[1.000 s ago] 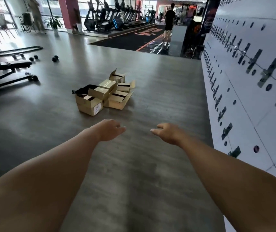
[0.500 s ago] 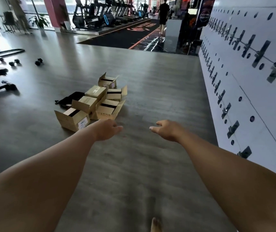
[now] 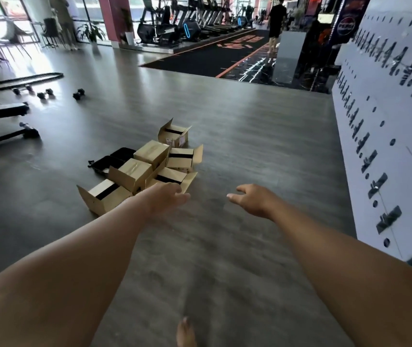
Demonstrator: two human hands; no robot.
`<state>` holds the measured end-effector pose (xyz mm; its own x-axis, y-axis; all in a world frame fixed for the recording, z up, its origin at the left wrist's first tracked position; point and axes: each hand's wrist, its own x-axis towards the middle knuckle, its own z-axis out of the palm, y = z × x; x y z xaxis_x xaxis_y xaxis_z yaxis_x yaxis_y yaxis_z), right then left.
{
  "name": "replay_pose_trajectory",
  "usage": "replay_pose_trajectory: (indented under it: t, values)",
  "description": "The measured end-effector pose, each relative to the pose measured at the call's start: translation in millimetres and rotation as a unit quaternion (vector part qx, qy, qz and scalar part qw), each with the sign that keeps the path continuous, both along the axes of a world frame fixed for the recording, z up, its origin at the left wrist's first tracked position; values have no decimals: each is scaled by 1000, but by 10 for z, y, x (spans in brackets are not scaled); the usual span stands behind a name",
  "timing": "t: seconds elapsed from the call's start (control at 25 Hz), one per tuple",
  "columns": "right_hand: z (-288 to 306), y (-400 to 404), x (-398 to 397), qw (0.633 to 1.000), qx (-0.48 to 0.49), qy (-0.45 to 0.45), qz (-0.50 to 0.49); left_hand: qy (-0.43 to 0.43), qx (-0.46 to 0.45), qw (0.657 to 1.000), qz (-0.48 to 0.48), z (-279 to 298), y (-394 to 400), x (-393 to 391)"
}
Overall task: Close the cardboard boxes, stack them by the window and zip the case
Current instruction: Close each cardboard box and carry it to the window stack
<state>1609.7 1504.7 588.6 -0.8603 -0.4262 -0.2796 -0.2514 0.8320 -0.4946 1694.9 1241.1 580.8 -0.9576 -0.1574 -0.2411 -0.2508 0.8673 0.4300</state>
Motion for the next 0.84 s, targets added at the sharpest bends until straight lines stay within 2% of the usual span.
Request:
replay_pose_trajectory:
  t: [0.28, 0.52, 0.84]
  values:
    - [-40, -634, -1937, 999, 32, -3, 1, -13, -9, 1000, -22, -115, -733, -2043]
    - [-141, -939, -3453, 999, 43, -18, 2, -39, -27, 997, -52, -190, -953, -3618]
    - [-193, -1014, -5905, 999, 36, -14, 26, -49, -31, 998, -6, -245, -1139, -5776]
